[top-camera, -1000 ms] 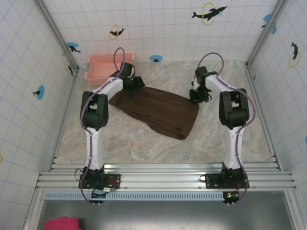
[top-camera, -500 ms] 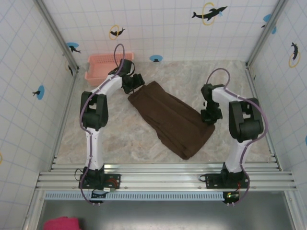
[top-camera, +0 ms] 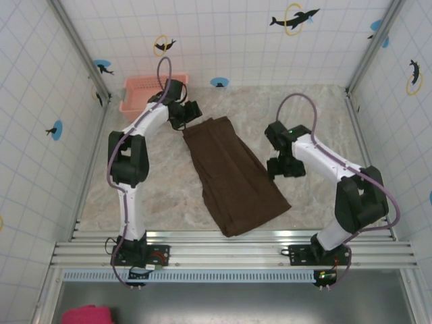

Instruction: Roll up the long pants

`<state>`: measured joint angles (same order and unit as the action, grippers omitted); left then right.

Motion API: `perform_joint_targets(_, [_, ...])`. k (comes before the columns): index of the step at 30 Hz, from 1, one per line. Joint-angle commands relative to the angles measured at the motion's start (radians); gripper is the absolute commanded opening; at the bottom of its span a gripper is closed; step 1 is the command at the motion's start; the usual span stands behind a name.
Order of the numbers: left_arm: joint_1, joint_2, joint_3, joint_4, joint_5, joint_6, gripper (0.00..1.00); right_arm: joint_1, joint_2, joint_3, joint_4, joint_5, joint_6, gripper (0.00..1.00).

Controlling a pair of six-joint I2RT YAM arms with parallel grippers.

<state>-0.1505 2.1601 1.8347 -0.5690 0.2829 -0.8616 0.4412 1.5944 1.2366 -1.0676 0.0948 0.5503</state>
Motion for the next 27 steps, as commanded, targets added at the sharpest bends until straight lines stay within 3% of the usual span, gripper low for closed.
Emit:
perform_joint_targets(1, [0.011,-0.112,-0.075,-0.014,-0.011,0.006,0.84,-0.039,0.075,0.159,0.075,-0.058,-0.082,0.79])
perform_joint_targets(9, [0.01,-0.188,-0.247,0.064,0.01,-0.049,0.83,-0.078,0.526,0.677,0.221,-0.475,-0.226,0.88])
perform_joint_targets(18, [0.002,-0.303,-0.312,0.041,0.008,-0.053,0.83,-0.102,0.949,1.135,0.209,-0.616,-0.297,0.89])
perform_joint_targets(27, [0.0,-0.404,-0.39,0.001,0.001,-0.056,0.83,-0.128,1.106,1.244,0.224,-0.705,-0.29,0.9])
